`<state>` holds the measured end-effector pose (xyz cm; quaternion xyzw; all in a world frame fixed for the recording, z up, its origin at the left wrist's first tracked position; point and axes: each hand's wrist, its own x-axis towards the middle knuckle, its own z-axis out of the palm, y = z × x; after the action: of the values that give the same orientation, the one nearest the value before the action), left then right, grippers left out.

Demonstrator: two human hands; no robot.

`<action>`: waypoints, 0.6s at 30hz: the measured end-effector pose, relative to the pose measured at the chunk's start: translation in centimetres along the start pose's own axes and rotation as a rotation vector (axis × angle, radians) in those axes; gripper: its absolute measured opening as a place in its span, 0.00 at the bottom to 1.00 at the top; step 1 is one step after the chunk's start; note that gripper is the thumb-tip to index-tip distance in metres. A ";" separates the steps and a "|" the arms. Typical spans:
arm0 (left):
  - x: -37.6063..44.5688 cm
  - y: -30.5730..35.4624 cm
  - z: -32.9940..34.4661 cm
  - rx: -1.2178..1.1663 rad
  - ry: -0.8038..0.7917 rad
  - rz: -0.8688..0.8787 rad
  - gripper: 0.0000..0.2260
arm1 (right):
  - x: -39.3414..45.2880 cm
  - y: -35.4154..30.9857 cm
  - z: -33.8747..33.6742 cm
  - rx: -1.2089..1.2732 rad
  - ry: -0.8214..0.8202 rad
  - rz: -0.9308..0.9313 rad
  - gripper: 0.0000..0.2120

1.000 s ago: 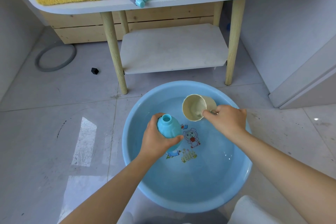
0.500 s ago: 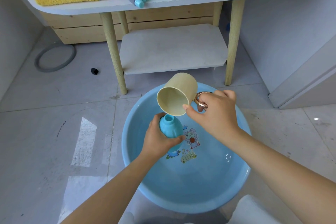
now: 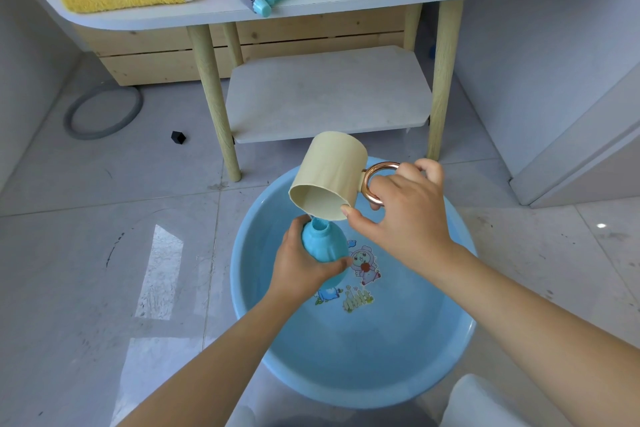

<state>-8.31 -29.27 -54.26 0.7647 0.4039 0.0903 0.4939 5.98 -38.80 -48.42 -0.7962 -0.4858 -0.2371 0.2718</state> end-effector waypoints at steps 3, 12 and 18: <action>0.0 0.0 0.0 0.000 0.003 0.003 0.35 | 0.0 0.1 0.1 -0.011 0.005 -0.021 0.20; -0.2 0.0 -0.1 0.008 0.004 0.007 0.34 | 0.2 0.3 0.1 -0.022 0.038 -0.060 0.20; -0.3 0.1 -0.1 0.001 0.004 0.012 0.33 | 0.3 0.2 0.0 -0.019 0.046 -0.082 0.20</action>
<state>-8.57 -29.41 -54.05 0.7671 0.4004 0.0949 0.4922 6.28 -38.71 -48.30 -0.7725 -0.5094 -0.2709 0.2652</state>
